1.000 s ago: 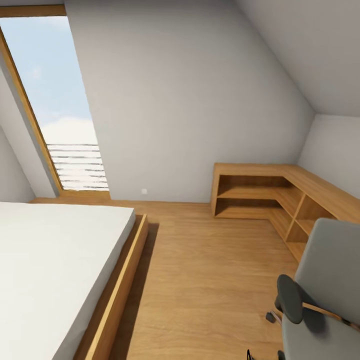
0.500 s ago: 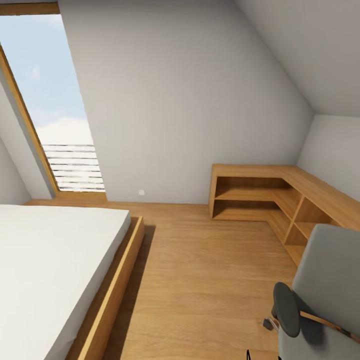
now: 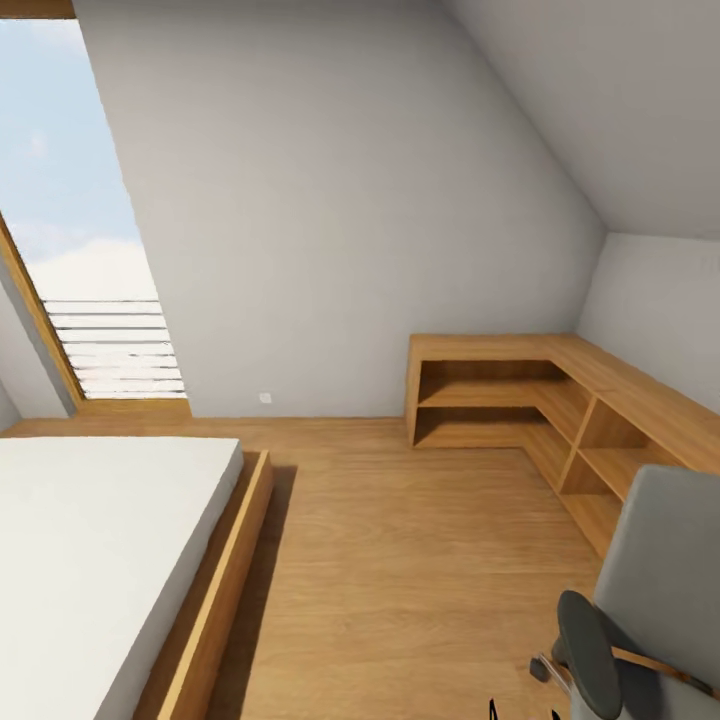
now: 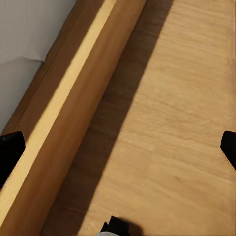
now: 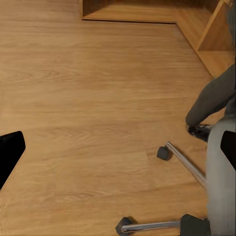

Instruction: In the bedroom, organize the workspace by keeping the computer under the desk, ensuring the monitor is on the desk, placing the keyboard on the desk next to the monitor, placing the mouse on the desk next to the keyboard, moving the folder from the swivel chair onto the desk next to the mouse, stacking the notebook on top of the folder with the pen on top of the notebook, and positioning the swivel chair next to the desk.

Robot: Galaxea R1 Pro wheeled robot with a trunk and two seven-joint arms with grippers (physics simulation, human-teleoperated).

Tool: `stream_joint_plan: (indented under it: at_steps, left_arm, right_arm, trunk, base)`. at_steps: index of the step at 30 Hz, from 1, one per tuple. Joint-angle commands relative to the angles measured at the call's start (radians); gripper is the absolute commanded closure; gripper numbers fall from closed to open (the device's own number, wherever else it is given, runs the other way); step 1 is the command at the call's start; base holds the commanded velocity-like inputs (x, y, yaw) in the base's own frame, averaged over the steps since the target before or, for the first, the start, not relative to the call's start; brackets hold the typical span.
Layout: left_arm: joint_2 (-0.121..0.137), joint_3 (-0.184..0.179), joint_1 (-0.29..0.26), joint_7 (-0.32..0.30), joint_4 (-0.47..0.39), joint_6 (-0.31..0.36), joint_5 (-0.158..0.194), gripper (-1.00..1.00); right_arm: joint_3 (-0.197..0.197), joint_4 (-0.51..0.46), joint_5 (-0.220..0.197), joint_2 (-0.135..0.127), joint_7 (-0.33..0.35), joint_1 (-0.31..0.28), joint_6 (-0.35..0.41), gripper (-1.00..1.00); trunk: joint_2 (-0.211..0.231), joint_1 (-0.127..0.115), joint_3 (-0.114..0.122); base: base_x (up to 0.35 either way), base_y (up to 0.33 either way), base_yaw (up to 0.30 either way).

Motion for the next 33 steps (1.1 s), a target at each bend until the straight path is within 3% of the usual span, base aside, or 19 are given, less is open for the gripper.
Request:
stream_joint_plan:
  at_steps: [1, 23, 33]
  left_arm:
    - [0.000, -0.004, -0.001, 0.007, 0.000, -0.002, 0.000, -1.00]
    - [0.000, -0.004, -0.001, 0.004, 0.000, -0.001, 0.000, -1.00]
    - [-0.001, -0.004, -0.001, 0.004, 0.000, -0.002, 0.000, -1.00]
  right_arm:
    - [0.009, -0.001, -0.001, 0.000, -0.009, 0.000, 0.000, -1.00]
    - [0.009, -0.001, -0.001, 0.001, -0.009, 0.000, 0.002, -1.00]
    - [0.009, -0.001, -0.001, 0.001, -0.009, 0.000, 0.003, -1.00]
  trunk:
    - [-0.001, 0.001, -0.001]
    - [-0.001, 0.001, 0.001]
    - [-0.001, 0.001, 0.001]
  base:
    - [0.269, 0.185, -0.087]
    - [0.309, 0.097, -0.012]
    - [0.092, 0.042, 0.000]
